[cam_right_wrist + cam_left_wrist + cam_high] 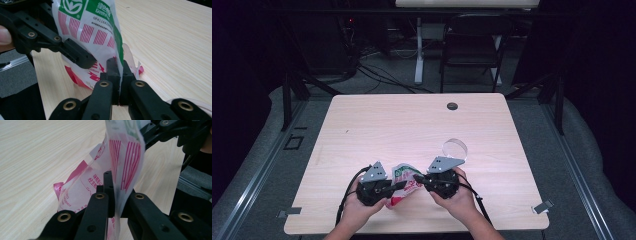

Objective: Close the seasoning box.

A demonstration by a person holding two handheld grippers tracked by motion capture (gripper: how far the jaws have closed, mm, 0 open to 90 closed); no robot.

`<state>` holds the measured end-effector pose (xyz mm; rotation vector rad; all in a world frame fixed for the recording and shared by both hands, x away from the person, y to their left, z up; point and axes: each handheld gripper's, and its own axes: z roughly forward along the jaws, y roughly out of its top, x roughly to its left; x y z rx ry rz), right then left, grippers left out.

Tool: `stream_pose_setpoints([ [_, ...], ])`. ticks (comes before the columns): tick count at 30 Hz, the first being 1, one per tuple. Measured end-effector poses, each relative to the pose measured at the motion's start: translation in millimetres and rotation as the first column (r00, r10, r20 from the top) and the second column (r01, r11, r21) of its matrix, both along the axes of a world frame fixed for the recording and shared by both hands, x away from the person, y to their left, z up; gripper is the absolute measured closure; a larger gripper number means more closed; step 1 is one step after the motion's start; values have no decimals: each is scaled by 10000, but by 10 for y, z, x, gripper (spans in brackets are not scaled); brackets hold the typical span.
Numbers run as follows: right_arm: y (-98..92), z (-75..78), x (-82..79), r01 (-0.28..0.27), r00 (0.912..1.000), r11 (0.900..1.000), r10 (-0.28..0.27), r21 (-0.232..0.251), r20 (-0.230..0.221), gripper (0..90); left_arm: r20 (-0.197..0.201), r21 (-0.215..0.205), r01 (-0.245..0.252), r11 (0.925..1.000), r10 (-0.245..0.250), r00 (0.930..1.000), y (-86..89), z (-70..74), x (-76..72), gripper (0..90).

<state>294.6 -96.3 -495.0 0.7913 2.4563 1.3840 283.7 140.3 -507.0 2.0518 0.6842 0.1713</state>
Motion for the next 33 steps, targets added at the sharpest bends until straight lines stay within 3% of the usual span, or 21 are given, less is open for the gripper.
stream_pose_setpoints([
  [5, 15, 18, -22, 43, 10000, 10000, -43, 50, -17, 900, 309, -298, -380, 9988, 389, 9988, -17, -9, -33, 667],
  [8, 21, 31, -40, 40, 10000, 9999, -40, 98, 9, 900, 708, 127, -715, 9974, 704, 9950, -28, -25, -55, 595],
  [10, 26, 41, -55, 72, 10000, 9998, -73, 189, 12, 900, 703, 327, -795, 9963, 771, 9945, -3, -58, -83, 594],
  [14, 45, 64, -68, 42, 10000, 9997, -43, 233, 49, 900, 247, 224, -1082, 9939, 1077, 9939, 59, -163, -107, 515],
  [18, 60, 68, -68, 37, 10000, 9996, -40, 291, 77, 900, 186, 161, -1216, 9925, 1213, 9924, 54, -239, -99, 380],
  [26, 46, 63, -57, -84, 10000, 9995, 84, 319, 15, 900, 227, 490, -1584, 9862, 1575, 9873, 5, -391, -107, 279],
  [29, 40, 60, -56, -66, 10000, 9993, 67, 361, -40, 900, 183, 724, -1894, 9792, 1886, 9819, 9, -455, -67, 255],
  [33, 30, 54, -52, -103, 9999, 9991, 106, 410, -76, 900, -210, 830, -1921, 9779, 1944, 9807, 9, -524, -30, 239],
])
